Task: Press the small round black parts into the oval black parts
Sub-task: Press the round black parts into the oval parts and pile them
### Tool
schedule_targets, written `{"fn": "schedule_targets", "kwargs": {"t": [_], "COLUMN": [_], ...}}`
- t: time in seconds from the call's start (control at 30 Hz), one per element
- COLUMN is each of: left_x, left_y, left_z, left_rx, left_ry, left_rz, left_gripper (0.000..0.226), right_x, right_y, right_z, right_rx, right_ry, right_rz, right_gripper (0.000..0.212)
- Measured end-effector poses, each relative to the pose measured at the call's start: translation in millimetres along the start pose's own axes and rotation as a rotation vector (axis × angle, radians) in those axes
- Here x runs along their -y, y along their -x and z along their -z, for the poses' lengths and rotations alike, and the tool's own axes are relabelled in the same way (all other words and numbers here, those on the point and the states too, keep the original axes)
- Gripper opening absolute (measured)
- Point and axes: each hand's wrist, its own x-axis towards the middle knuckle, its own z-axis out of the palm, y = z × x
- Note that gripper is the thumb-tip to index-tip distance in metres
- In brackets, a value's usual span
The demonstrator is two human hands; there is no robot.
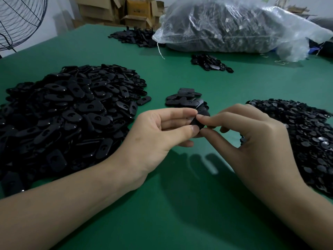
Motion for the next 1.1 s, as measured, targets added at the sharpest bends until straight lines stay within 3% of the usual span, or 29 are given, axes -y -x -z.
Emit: {"fn": "schedule_targets", "kwargs": {"t": [0.2, 0.43, 0.67, 0.87, 1.1], "left_x": [0.5, 0.8, 2.2, 1.3, -1.0], "left_y": [-2.1, -1.8, 0.9, 3.0, 7.6], "left_z": [2.8, 0.9, -2.0, -4.6, -8.0], "left_rx": [0.014, 0.015, 0.001, -0.047, -0.086], "left_ry": [-0.009, -0.039, -0.118, -0.294, -0.406], "left_rz": [0.034, 0.006, -0.143, -0.314, -0.412], "left_gripper": [0.023, 0.017, 0.017, 0.022, 0.023], "right_x": [-0.5, 3.6, 2.8, 4.8, 8.5], "right_y": [-0.3, 0.0, -1.1, 0.3, 1.9], "right_z": [-2.2, -1.3, -1.2, -3.9, -8.4], "right_rx": [0.055, 0.093, 0.041, 0.108, 0.174], "right_ry": [-0.003, -0.296, -0.597, -0.899, -1.175], "right_rz": [0.007, -0.165, -0.345, -0.497, -0.634], "right_gripper": [0.021, 0.012, 0.013, 0.019, 0.011]}}
